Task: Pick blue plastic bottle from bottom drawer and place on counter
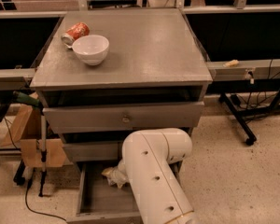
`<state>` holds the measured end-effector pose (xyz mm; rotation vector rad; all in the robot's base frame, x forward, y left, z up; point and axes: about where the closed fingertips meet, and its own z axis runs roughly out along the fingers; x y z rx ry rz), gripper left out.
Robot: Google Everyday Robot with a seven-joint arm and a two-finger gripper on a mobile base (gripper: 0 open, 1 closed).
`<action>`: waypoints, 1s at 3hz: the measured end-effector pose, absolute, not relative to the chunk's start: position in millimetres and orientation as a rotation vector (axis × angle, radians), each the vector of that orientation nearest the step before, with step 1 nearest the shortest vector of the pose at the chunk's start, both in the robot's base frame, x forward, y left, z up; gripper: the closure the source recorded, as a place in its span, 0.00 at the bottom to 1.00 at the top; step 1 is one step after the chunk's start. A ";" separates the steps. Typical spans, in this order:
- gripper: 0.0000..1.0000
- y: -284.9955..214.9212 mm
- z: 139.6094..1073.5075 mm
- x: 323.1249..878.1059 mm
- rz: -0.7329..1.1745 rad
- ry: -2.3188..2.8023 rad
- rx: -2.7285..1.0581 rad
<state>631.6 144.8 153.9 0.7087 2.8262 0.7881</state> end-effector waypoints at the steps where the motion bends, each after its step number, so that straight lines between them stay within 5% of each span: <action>1: 0.28 147.0 157.2 629.3 0.788 2.788 0.724; 3: 0.28 150.1 163.9 625.8 0.766 2.734 0.745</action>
Offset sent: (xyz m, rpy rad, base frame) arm -0.0045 0.0050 0.0124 -0.0127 -0.0774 -0.0644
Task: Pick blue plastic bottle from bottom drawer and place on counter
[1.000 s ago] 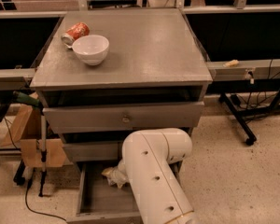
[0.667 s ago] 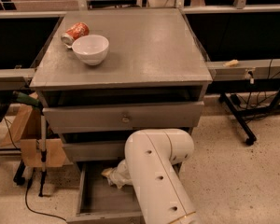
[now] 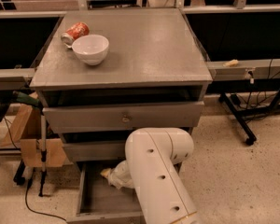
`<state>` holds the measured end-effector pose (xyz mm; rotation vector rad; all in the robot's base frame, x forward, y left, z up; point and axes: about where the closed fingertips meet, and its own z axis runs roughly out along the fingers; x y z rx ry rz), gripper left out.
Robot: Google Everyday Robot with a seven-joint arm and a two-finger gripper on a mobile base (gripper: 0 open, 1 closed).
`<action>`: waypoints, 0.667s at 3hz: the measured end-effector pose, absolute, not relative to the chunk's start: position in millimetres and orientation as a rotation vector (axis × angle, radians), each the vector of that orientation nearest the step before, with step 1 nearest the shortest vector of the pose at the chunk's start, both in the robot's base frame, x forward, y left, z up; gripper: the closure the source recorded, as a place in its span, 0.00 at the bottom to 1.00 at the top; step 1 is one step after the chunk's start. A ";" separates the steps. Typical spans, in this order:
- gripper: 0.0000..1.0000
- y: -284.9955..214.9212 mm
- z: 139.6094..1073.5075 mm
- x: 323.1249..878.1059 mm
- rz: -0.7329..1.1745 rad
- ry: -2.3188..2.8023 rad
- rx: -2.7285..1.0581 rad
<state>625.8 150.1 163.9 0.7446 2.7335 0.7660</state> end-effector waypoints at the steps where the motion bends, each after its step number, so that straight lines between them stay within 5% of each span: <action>1: 0.28 150.6 166.3 626.1 0.736 2.710 0.756; 2: 0.27 151.2 166.6 629.0 0.702 2.693 0.770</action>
Offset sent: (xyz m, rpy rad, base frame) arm 0.0079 0.0007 0.0046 -0.0702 -0.0416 -0.0640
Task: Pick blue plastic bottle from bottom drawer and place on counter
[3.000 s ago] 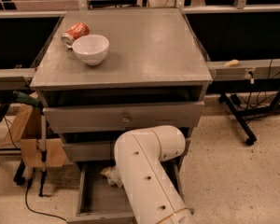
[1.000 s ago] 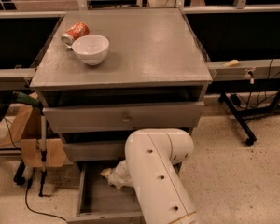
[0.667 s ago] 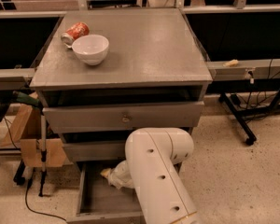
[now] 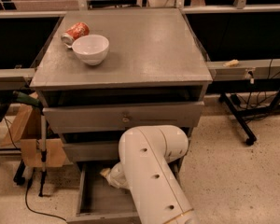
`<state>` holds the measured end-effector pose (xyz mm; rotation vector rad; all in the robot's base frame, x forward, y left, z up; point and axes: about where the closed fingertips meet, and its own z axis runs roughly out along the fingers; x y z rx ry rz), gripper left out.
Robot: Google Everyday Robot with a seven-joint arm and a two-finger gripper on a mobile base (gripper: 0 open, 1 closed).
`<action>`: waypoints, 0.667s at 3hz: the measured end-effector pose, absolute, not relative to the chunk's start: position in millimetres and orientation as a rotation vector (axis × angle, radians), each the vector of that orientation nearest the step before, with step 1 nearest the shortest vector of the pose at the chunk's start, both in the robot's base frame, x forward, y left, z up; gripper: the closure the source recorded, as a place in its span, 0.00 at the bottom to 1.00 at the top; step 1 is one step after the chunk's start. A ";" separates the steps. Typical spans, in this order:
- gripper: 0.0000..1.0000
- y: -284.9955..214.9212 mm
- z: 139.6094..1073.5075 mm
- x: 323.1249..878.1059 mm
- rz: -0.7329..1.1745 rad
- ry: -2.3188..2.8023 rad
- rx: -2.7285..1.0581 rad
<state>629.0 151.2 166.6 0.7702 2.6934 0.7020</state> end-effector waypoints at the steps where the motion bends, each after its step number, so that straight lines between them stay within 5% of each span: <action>1: 0.28 152.7 166.1 632.0 0.662 2.680 0.779; 2: 0.27 150.7 164.1 636.1 0.636 2.670 0.801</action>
Offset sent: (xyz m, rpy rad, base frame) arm 0.0132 -0.0038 -0.0034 -0.0621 -0.0119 -0.0609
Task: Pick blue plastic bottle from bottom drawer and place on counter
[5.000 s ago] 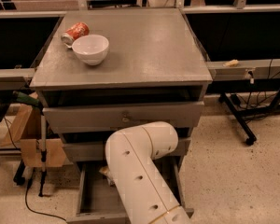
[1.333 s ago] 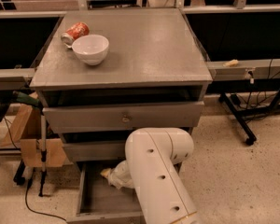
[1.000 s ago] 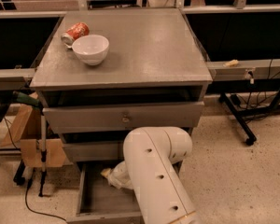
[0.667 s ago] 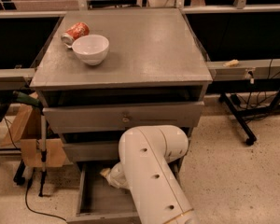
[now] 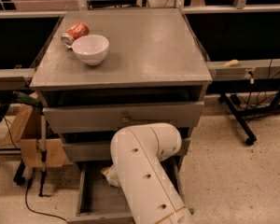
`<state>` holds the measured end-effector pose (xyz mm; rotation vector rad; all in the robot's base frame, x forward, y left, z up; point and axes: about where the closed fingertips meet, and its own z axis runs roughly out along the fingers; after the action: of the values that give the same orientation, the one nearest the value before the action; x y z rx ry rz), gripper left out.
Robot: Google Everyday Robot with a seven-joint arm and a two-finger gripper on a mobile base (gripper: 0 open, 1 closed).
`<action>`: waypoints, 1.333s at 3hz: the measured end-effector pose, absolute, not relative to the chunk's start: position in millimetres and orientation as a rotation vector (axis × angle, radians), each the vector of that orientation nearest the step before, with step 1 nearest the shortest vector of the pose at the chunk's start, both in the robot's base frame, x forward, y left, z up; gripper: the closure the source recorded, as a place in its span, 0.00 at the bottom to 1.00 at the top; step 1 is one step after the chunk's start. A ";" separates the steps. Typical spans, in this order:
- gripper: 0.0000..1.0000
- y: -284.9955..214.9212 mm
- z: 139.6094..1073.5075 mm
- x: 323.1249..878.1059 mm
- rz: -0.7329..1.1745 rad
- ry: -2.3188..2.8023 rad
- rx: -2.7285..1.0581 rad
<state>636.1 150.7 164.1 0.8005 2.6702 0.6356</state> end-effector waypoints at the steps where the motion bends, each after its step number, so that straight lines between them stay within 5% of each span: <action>1: 0.27 144.5 162.1 638.4 0.618 2.656 0.834; 4: 0.26 125.6 160.7 635.4 0.594 2.615 0.890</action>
Offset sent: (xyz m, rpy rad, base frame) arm 0.0033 -0.0211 -0.0014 -0.0161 -0.0075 -0.0797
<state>635.4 125.6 160.7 0.8902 2.6148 0.5935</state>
